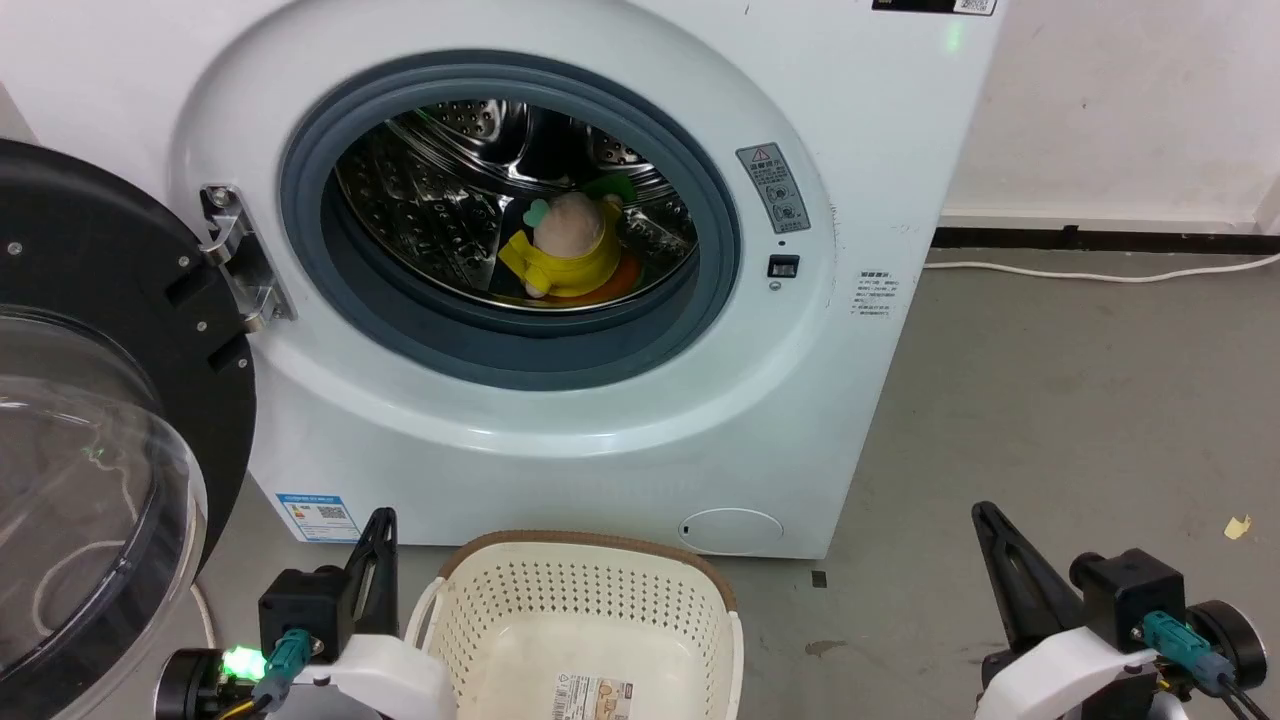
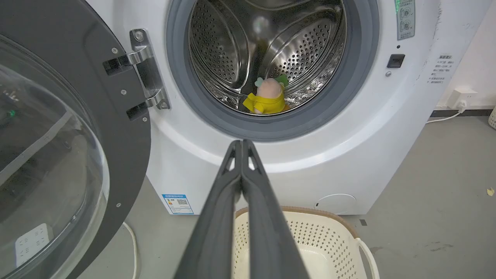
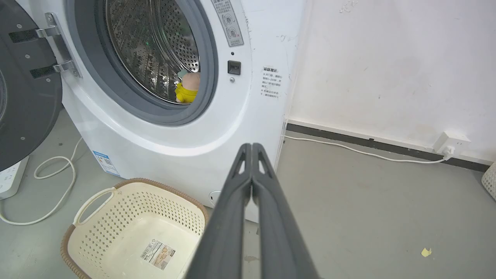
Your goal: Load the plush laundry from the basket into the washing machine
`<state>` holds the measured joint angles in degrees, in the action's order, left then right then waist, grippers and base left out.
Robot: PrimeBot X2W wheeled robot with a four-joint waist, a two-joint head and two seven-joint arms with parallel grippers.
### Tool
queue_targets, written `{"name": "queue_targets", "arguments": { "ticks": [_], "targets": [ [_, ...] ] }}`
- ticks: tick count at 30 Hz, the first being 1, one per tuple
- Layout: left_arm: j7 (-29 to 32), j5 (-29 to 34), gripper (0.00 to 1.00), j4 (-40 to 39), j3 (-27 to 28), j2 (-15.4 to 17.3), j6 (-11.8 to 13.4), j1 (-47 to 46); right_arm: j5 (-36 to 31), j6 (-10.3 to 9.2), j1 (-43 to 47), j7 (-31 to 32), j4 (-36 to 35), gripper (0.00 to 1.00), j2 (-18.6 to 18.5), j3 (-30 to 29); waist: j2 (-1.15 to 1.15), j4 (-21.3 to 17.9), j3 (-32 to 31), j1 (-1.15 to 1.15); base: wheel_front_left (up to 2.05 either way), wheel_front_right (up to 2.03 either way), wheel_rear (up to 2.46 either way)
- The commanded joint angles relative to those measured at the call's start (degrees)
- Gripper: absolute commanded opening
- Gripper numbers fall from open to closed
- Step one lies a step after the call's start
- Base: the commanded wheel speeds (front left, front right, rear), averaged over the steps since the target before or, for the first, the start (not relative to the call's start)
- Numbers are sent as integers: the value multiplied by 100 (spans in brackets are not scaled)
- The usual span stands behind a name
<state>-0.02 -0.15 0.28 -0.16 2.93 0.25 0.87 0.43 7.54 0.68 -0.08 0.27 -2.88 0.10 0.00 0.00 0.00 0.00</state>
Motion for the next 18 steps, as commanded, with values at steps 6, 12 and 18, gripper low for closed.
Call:
{"name": "queue_targets", "arguments": {
  "ticks": [6, 12, 18],
  "targets": [
    [2, 15, 0, -28, 16, -5, -25, -87, -43, -5, -68, 8, -27, 0, 1, -10, 0, 0, 0, 0, 0, 0, 0],
    [2, 15, 0, -28, 16, -5, -25, -87, -43, -5, -68, 8, -27, 0, 1, -10, 0, 0, 0, 0, 0, 0, 0],
    [2, 15, 0, -28, 16, -5, -25, -87, -43, -5, -68, 8, -27, 0, 1, -10, 0, 0, 0, 0, 0, 0, 0]
  ]
}}
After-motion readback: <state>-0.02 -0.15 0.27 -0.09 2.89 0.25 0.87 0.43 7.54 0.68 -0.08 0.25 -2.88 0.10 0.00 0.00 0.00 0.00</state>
